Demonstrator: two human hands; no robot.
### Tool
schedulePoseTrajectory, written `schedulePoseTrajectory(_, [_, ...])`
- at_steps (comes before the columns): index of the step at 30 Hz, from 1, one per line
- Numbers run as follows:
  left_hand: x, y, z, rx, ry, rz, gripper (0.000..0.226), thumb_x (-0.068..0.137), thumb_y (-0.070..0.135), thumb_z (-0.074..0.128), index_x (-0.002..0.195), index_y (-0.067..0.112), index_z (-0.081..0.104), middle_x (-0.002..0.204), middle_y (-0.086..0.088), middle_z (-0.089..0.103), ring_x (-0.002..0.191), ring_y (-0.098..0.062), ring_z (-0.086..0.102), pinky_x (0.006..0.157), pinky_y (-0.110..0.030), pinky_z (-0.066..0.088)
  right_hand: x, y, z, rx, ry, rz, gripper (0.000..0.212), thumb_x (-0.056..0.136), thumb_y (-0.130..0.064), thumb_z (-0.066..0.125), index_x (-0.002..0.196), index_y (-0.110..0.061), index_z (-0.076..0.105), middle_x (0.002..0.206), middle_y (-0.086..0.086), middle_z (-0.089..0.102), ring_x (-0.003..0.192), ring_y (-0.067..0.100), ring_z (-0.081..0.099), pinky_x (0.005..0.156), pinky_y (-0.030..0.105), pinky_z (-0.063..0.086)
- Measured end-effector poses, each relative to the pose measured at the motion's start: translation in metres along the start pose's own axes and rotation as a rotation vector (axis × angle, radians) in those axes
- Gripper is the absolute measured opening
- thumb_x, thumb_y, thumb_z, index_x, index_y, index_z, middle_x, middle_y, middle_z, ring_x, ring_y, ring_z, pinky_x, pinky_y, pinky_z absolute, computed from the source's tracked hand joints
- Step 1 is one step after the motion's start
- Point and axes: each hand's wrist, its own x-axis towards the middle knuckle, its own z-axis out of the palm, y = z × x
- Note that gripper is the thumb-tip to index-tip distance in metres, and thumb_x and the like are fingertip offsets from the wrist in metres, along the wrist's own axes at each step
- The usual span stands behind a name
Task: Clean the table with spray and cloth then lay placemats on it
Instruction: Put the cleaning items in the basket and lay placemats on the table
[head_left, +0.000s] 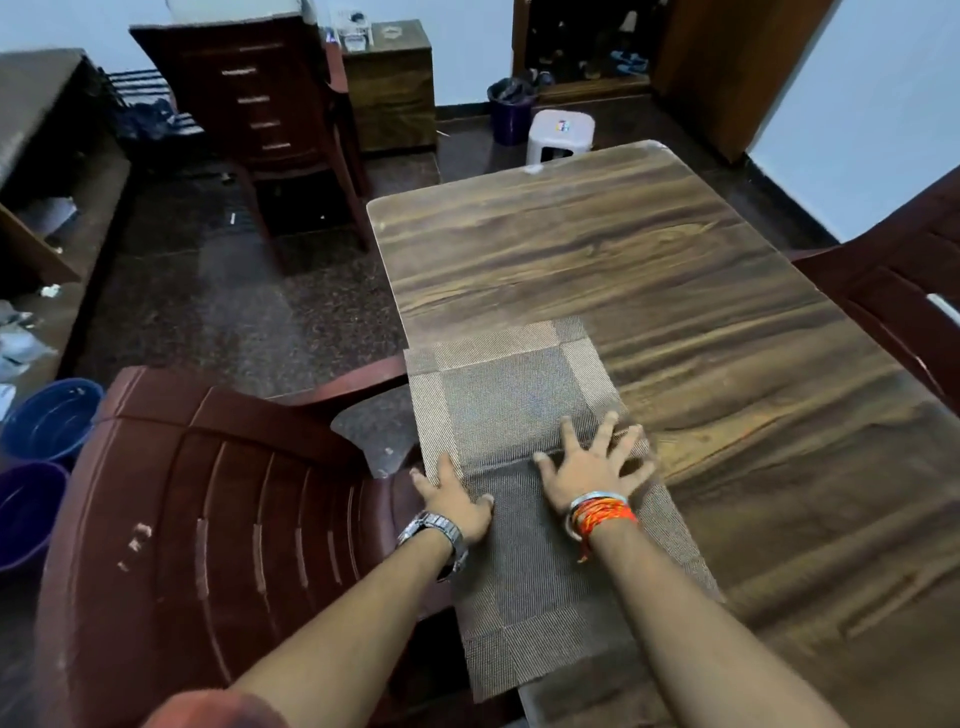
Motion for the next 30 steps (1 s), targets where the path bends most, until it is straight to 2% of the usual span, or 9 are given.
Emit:
schedulePoseTrajectory(3, [0.004,-0.001,0.004,0.041,-0.041,0.036,0.1,0.088,0.046,0.063,0.156,0.023,-0.008,0.155,-0.021,-0.029,0.145,-0.04,0.02,0.116,-0.033,0.02,-0.002,-0.006,0.017,0.063,-0.108,0.012,0.071,0.085,-0.074,0.031,0.145,-0.052,0.001,0.157,0.006,-0.026,0.141,0.04,-0.024,0.105,0.072,-0.003])
schedulePoseTrajectory(5, [0.009,-0.003,0.005,0.08,-0.081,0.058,0.109,0.083,0.056,0.065,0.155,0.027,-0.011,0.154,-0.017,-0.035,0.145,-0.041,0.021,0.117,-0.037,0.022,0.008,-0.002,0.015,0.057,-0.115,0.004,0.073,0.083,-0.077,0.028,0.144,-0.054,-0.005,0.156,0.004,-0.028,0.141,0.039,-0.025,0.106,0.071,-0.005])
schedulePoseTrajectory(10, [0.022,-0.008,0.011,0.204,-0.142,0.127,0.13,0.067,0.07,0.071,0.15,0.034,-0.022,0.151,-0.01,-0.043,0.144,-0.04,0.025,0.116,-0.041,0.029,0.029,0.004,0.005,0.053,-0.124,0.036,0.079,0.075,-0.083,0.031,0.141,-0.06,-0.006,0.156,-0.002,-0.029,0.141,0.032,-0.028,0.106,0.07,-0.009])
schedulePoseTrajectory(13, [0.025,-0.016,0.013,0.24,-0.117,0.161,0.138,0.058,0.074,0.073,0.148,0.039,-0.025,0.15,-0.007,-0.045,0.144,-0.039,0.025,0.116,-0.042,0.03,0.031,0.001,0.007,0.089,-0.112,0.068,0.082,0.07,-0.085,0.035,0.139,-0.064,-0.005,0.155,-0.004,-0.031,0.14,0.03,-0.031,0.103,0.071,-0.011])
schedulePoseTrajectory(19, [0.031,-0.018,0.015,0.297,-0.044,0.202,0.138,0.054,0.08,0.07,0.149,0.04,-0.021,0.151,-0.006,-0.044,0.145,-0.04,0.02,0.118,-0.044,0.026,0.029,-0.002,0.004,0.117,-0.101,0.091,0.09,0.059,-0.097,0.026,0.137,-0.065,-0.006,0.155,-0.006,-0.03,0.14,0.029,-0.031,0.099,0.074,-0.013])
schedulePoseTrajectory(26, [0.032,-0.016,0.012,0.325,-0.061,0.201,0.135,0.054,0.082,0.068,0.147,0.045,-0.022,0.151,-0.006,-0.043,0.147,-0.042,0.01,0.119,-0.046,0.022,0.031,-0.001,0.005,0.132,-0.083,0.088,0.09,0.06,-0.097,0.026,0.139,-0.064,-0.002,0.155,-0.006,-0.03,0.14,0.029,-0.032,0.099,0.075,-0.012])
schedulePoseTrajectory(28, [0.03,-0.017,0.011,0.332,-0.057,0.185,0.132,0.055,0.086,0.064,0.148,0.046,-0.021,0.151,-0.004,-0.044,0.147,-0.042,-0.001,0.119,-0.049,0.018,0.032,0.0,0.006,0.136,-0.078,0.083,0.089,0.06,-0.097,0.026,0.139,-0.064,-0.002,0.155,-0.005,-0.03,0.14,0.029,-0.031,0.099,0.075,-0.012])
schedulePoseTrajectory(30, [0.026,-0.019,0.014,0.479,0.035,0.27,0.123,0.059,0.092,0.049,0.15,0.042,-0.017,0.153,-0.003,-0.04,0.147,-0.037,-0.014,0.118,-0.051,0.013,0.033,0.0,0.008,0.136,-0.066,0.075,0.089,0.06,-0.097,0.026,0.139,-0.064,-0.001,0.156,-0.004,-0.029,0.14,0.03,-0.03,0.099,0.075,-0.012])
